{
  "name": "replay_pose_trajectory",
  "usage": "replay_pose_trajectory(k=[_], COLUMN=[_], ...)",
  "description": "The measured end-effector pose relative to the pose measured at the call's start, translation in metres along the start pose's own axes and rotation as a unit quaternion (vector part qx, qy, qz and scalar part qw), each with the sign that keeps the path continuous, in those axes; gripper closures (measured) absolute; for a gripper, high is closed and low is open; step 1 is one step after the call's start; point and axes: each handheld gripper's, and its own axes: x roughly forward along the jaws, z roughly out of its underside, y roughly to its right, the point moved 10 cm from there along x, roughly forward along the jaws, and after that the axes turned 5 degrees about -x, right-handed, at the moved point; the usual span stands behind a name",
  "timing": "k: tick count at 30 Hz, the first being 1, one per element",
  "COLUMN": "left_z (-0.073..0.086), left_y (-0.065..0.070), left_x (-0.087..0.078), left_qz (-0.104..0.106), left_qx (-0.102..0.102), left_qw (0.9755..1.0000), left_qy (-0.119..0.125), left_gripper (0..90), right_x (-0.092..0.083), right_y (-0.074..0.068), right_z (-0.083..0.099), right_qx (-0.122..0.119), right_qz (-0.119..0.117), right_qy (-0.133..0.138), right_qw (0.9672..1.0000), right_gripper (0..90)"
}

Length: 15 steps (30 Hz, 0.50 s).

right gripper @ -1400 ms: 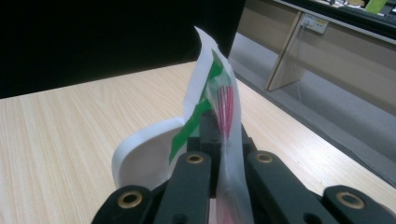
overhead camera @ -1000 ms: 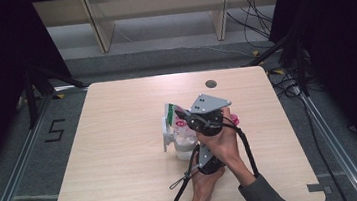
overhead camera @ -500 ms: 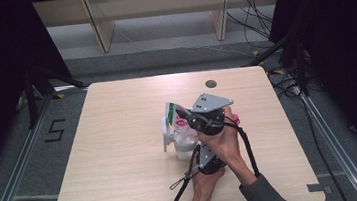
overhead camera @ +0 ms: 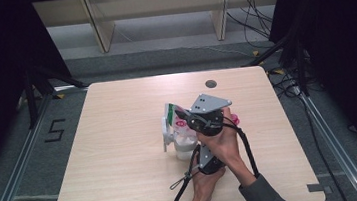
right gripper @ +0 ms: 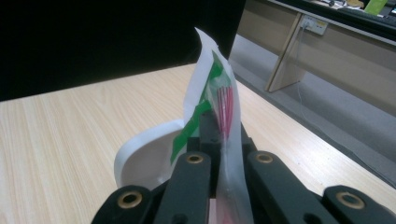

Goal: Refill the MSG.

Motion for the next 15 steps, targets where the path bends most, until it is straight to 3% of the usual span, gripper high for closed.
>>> replay_pose_trajectory(k=[7, 9, 11, 15], left_z=[-0.0004, 0.0005, -0.001, 0.0006], left_y=[-0.0001, -0.001, -0.0008, -0.0009], left_x=[0.0003, -0.0011, -0.0007, -0.001], left_qz=[0.0, 0.001, 0.002, 0.004], left_qx=[-0.003, 0.004, 0.0, 0.004], left_qw=[1.0, 1.0, 1.0, 1.0], left_qy=[0.002, -0.004, 0.0, -0.006], left_gripper=[71.4, 71.5, 71.5, 71.5], right_x=[0.0011, 0.001, 0.0001, 0.0019], right_y=[-0.002, -0.0011, -0.0015, -0.0022], right_z=[0.0016, 0.0016, -0.0014, 0.0012], right_qx=[0.004, 0.005, 0.0, -0.009], right_qz=[-0.004, -0.004, -0.004, -0.001], right_qy=[-0.006, -0.006, 0.003, -0.008], right_qw=[1.0, 1.0, 1.0, 0.9999], right_gripper=[89.7, 89.7, 89.7, 89.7])
